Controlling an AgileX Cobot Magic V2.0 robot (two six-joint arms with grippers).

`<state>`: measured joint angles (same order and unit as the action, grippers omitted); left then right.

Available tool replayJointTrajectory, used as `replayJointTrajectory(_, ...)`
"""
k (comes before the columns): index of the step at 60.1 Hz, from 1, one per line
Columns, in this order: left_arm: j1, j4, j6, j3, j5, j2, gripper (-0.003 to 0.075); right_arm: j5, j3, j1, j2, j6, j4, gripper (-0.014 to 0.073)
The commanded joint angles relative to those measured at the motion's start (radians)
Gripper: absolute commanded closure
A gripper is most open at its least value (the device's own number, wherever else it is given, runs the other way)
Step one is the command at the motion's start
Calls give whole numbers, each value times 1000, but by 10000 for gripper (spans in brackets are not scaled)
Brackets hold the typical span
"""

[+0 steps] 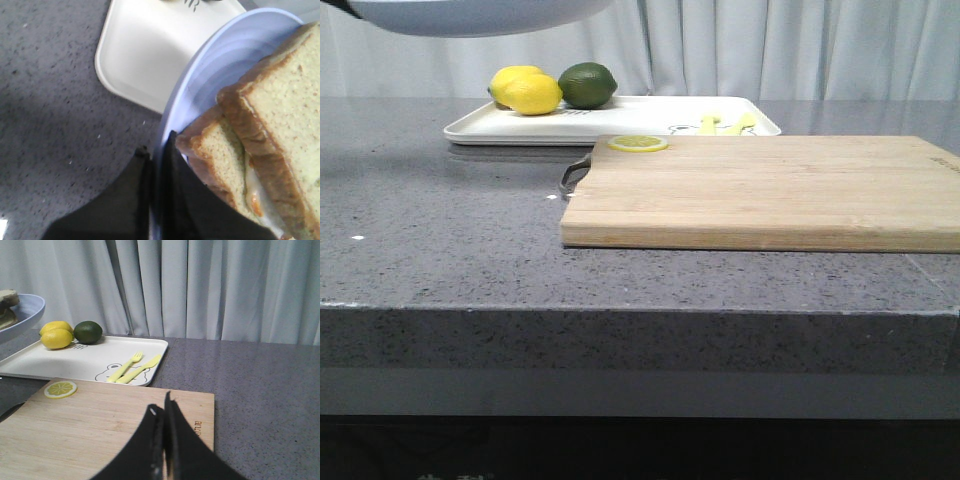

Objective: Place bread and move sandwich to tray
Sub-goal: 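Lift the blue plate with the left gripper and carry it toward the tray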

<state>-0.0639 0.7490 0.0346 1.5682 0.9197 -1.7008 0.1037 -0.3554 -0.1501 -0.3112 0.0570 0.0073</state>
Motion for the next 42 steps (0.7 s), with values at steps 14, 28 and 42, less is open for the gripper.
replayJointTrajectory(14, 83, 43, -114, 382, -8, -210, 738, -84, -25, 2, -4, 0, 2, 653)
replayJointTrajectory(28, 136, -3, -194, 622, -8, -389, 738, -84, -25, 2, -4, 0, 2, 653)
replayJointTrajectory(42, 154, -7, -229, 781, -9, -523, 738, -84, -25, 2, -4, 0, 2, 653)
